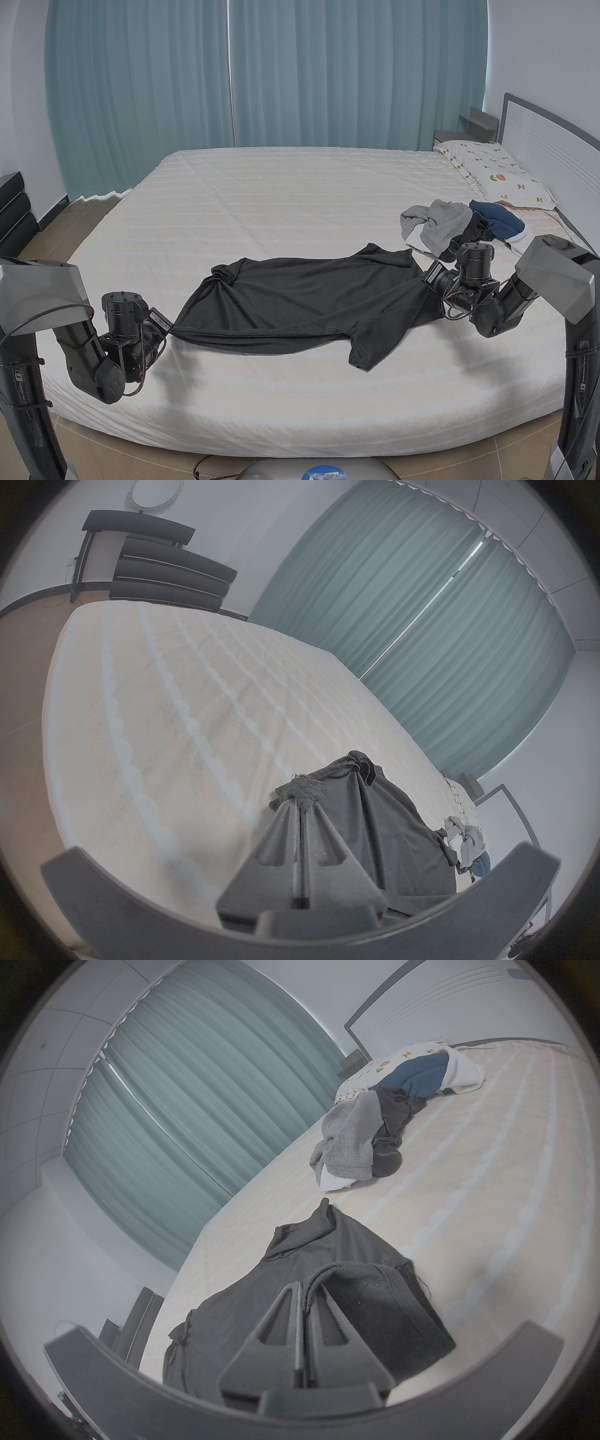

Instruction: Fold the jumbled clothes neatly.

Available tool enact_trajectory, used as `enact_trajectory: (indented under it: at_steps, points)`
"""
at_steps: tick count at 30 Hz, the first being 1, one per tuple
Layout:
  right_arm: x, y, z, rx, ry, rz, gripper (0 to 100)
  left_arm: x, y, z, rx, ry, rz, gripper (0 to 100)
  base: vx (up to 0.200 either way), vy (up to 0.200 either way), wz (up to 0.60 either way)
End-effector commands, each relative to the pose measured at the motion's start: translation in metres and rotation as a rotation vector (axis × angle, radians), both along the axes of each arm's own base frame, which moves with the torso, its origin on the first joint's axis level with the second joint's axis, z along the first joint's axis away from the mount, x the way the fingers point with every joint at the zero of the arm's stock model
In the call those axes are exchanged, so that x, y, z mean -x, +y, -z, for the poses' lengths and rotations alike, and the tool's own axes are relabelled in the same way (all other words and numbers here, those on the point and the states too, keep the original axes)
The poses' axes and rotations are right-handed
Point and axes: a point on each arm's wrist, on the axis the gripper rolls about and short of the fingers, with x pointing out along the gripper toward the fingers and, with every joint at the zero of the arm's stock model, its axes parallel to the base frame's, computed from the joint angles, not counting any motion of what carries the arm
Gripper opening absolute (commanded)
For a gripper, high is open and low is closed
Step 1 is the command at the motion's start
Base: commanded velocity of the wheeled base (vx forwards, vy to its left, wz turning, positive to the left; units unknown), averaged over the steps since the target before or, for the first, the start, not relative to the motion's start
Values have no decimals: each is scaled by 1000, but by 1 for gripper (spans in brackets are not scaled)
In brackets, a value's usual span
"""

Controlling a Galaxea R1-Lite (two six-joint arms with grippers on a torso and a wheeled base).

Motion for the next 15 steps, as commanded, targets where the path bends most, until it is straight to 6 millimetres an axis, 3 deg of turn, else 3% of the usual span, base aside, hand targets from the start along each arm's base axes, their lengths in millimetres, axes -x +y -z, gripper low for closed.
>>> enact_trajectory:
  at_steps: [1,3,4,11,15]
  points:
    - [-11,4,31,18,42,-7,0,-1,0,8,-3,22,-1,0,0,0,0]
    - [-10,7,42,25,63,-21,0,-1,0,8,-1,23,-2,0,0,0,0]
    - [-11,9,44,28,62,-25,100,-1,0,8,-1,23,-2,0,0,0,0]
    - [-2,8,44,85,75,-48,100,0,0,10,-1,32,-3,0,0,0,0]
    - [13,0,8,88,42,-43,100,2,0,12,-1,41,-2,0,0,0,0]
